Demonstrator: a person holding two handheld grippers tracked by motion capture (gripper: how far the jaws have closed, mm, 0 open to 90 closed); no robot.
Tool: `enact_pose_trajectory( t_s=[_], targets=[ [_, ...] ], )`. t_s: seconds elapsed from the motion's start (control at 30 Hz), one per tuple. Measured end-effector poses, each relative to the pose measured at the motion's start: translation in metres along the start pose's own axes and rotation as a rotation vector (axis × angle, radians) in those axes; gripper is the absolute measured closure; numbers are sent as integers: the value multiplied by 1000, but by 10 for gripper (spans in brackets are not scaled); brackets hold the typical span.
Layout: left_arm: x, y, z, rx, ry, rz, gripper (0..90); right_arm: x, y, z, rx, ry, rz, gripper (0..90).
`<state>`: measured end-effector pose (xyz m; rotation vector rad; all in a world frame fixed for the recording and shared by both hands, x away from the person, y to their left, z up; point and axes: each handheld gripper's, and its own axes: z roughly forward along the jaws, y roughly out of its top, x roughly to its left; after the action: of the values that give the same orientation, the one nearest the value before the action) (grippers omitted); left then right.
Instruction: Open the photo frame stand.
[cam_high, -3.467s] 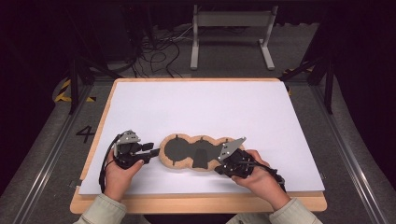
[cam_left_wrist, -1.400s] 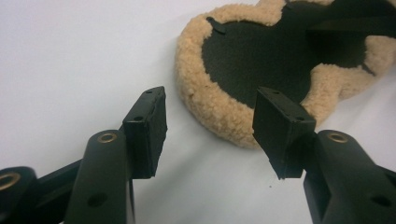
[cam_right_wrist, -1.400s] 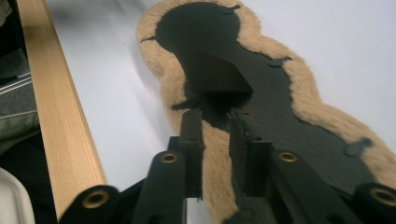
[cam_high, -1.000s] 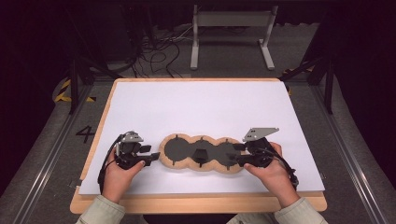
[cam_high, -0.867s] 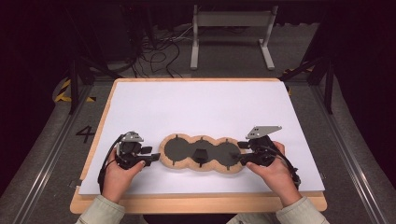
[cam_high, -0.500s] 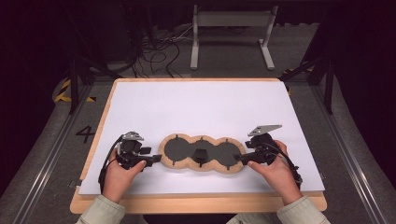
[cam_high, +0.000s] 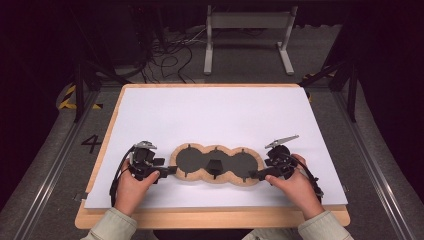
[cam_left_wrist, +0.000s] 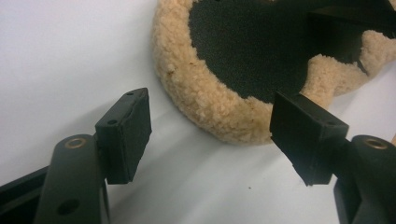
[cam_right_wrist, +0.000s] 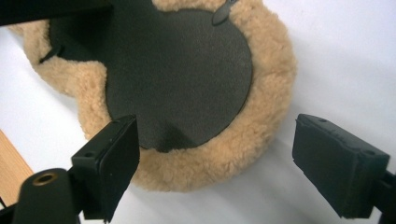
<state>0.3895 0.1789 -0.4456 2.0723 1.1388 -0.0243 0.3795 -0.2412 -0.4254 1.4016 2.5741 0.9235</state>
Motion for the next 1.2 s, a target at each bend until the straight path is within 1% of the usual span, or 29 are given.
enact_pose_trajectory(
  t_s=[0.03, 0.07, 0.17, 0.23, 0.27, 0.33, 0.37, 0.4, 0.43, 0.5, 0.53, 0.57, 0.6, 0.7, 0.8, 0.83, 0.9, 0.97, 1.03, 1.07, 1.13, 1.17, 1.2],
  targets=[
    [0, 0, 0, 0, 0, 0, 297, 0, 0, 0, 0, 0, 0, 154],
    [-1, 0, 1, 3, -8, -10, 297, 0, -1, 1, 8, 3, 1, 154],
    [0, 2, 6, 17, -11, -7, 288, 2, -2, 4, 29, 14, 8, 152],
    [-2, 3, 9, 21, -38, -18, 284, 2, -3, 5, 37, 26, 16, 152],
    [-2, 3, 10, 21, -37, -10, 284, 3, -3, 6, 39, 30, 18, 152],
    [-5, 5, 14, 30, -59, -27, 284, 3, -3, 7, 48, 43, 37, 152],
    [-4, 6, 15, 31, -37, -6, 279, 3, -4, 7, 53, 48, 48, 151],
    [-5, 6, 17, 38, -47, -14, 274, 3, -4, 7, 58, 53, 56, 146],
    [-5, 7, 17, 35, -46, -15, 267, 3, -5, 8, 58, 56, 58, 141],
    [-5, 8, 18, 38, -64, -34, 260, 4, -5, 8, 58, 55, 58, 139],
    [-4, 8, 18, 39, -66, -38, 257, 4, -5, 8, 58, 55, 61, 138],
    [-3, 9, 19, 35, -57, -33, 256, 4, -5, 8, 57, 55, 64, 135],
    [-3, 9, 19, 39, -62, -33, 256, 5, -5, 9, 56, 57, 66, 134],
    [-3, 10, 19, 49, -61, -27, 276, 6, -4, 9, 54, 48, 75, 134],
    [-1, 11, 18, 51, -64, -31, 293, 6, -5, 9, 45, 43, 91, 136],
    [0, 11, 18, 50, -66, -38, 300, 7, -5, 9, 44, 39, 96, 139],
    [0, 11, 18, 50, -71, -46, 311, 7, -5, 9, 37, 36, 117, 149],
    [2, 11, 18, 44, -50, -37, 322, 7, -6, 9, 26, 34, 143, 166],
    [0, 12, 18, 46, -52, -53, 336, 7, -6, 9, 21, 31, 158, 174],
    [-1, 12, 18, 49, -57, -60, 339, 7, -6, 9, 16, 22, 168, 188],
    [-1, 12, 18, 50, -51, -64, 342, 8, -6, 9, 9, 10, 202, 204],
    [-1, 12, 18, 49, -51, -68, 344, 9, -6, 9, 5, -6, 212, 216],
    [-1, 12, 18, 49, -51, -68, 347, 9, -6, 9, 5, -6, 212, 216]
  ],
)
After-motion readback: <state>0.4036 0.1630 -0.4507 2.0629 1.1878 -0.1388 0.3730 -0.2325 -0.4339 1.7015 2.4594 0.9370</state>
